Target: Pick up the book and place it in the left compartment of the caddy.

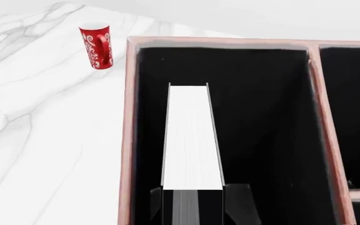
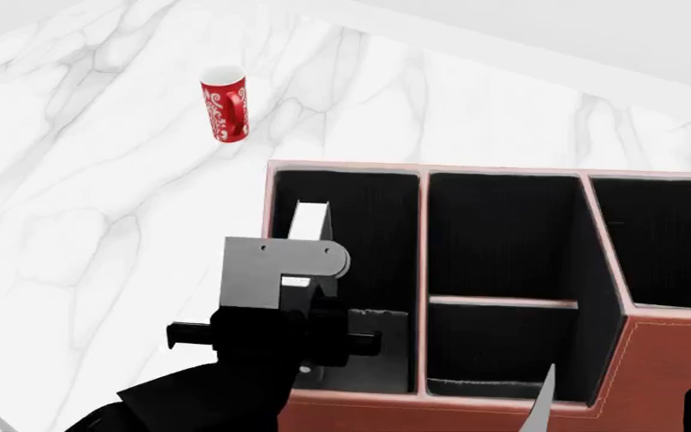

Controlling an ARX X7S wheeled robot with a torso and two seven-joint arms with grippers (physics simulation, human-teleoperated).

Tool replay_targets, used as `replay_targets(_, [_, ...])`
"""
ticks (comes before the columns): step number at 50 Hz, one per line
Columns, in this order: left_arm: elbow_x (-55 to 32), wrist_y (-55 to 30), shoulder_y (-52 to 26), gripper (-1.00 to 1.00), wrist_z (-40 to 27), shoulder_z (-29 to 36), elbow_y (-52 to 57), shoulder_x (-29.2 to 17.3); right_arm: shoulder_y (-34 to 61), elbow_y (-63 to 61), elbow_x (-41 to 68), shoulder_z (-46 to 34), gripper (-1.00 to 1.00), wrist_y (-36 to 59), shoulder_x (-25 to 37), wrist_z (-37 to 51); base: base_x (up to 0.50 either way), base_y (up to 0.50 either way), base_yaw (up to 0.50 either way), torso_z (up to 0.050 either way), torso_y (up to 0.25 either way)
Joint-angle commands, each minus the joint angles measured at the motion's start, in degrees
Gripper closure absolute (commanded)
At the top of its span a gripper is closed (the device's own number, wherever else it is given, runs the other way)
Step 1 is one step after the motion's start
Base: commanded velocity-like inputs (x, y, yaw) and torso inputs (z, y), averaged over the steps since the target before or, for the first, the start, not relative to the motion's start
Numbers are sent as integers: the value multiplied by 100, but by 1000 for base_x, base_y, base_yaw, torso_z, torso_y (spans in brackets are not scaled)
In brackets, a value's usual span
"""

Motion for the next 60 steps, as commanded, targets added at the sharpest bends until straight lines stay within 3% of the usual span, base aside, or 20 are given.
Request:
replay_targets(1, [-184,932,-344,100,74,406,-667,163,-11,-36,13,139,-100,5,-94,-196,0,0,0,0,0])
replay_targets(26, [-2064,2161,-996,100,100,2568,-1439,176,-22,-16,42,147,-100,-43,-63,-172,0,0,0,0,2])
replay_targets(38, [-2631,2435,-1159,100,202,3194,-1469,177,-43,-38,53,156,-100,-60,-46,-152,0,0,0,0,1])
replay_targets(39, [-2661,2440,-1176,-100,206,3222,-1454,176,-41,-40,53,153,-100,-58,-43,-152,0,0,0,0,10])
replay_targets(60, [-2868,2554,-1241,-100,265,3382,-1454,170,-30,-33,65,127,-100,-71,-27,-134,0,0,0,0,0])
